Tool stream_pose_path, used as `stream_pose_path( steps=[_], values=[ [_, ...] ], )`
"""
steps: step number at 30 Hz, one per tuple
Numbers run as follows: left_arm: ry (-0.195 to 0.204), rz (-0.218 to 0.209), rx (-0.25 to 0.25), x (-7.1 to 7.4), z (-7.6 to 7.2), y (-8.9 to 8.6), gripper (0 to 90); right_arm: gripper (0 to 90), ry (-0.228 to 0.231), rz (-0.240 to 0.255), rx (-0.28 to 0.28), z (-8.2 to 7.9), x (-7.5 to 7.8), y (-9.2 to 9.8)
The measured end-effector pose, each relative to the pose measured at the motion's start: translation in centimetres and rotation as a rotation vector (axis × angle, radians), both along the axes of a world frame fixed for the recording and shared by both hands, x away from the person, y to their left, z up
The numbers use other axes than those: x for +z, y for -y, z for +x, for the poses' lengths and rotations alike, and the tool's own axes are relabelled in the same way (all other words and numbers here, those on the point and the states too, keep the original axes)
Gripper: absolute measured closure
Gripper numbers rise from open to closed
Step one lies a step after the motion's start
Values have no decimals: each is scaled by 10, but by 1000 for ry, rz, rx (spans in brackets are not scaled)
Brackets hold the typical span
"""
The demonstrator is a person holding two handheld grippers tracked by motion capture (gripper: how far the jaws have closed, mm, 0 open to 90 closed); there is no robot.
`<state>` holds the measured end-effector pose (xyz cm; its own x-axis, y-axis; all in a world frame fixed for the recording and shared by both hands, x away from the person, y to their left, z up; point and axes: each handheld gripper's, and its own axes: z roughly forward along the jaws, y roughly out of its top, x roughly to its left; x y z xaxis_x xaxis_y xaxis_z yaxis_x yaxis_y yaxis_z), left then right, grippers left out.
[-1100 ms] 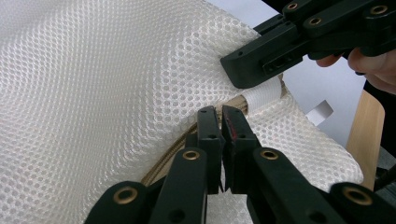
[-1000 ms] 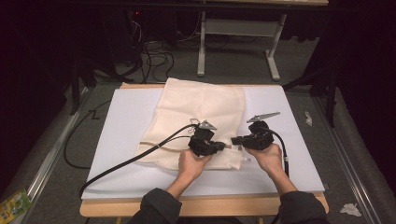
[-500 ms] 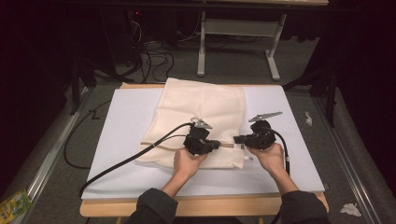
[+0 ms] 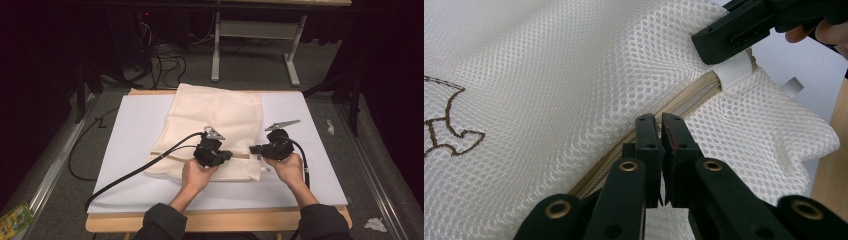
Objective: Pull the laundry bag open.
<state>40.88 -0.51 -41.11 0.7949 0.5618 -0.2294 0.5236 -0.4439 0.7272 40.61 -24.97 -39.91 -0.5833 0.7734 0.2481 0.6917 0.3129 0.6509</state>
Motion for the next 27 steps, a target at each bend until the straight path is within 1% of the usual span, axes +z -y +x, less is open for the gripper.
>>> stream_pose_path(
  steps=[3,10,12,27],
  values=[
    [2,9,-2,1,0,-1,873,893,1,4,2,0,-1,0],
    [5,10,2,1,1,-2,873,892,-2,12,0,0,-1,1],
    [3,4,6,1,1,-2,873,893,-4,16,0,0,-1,0],
    [-1,15,13,0,3,-6,873,892,-8,16,2,0,-3,1]
  ],
)
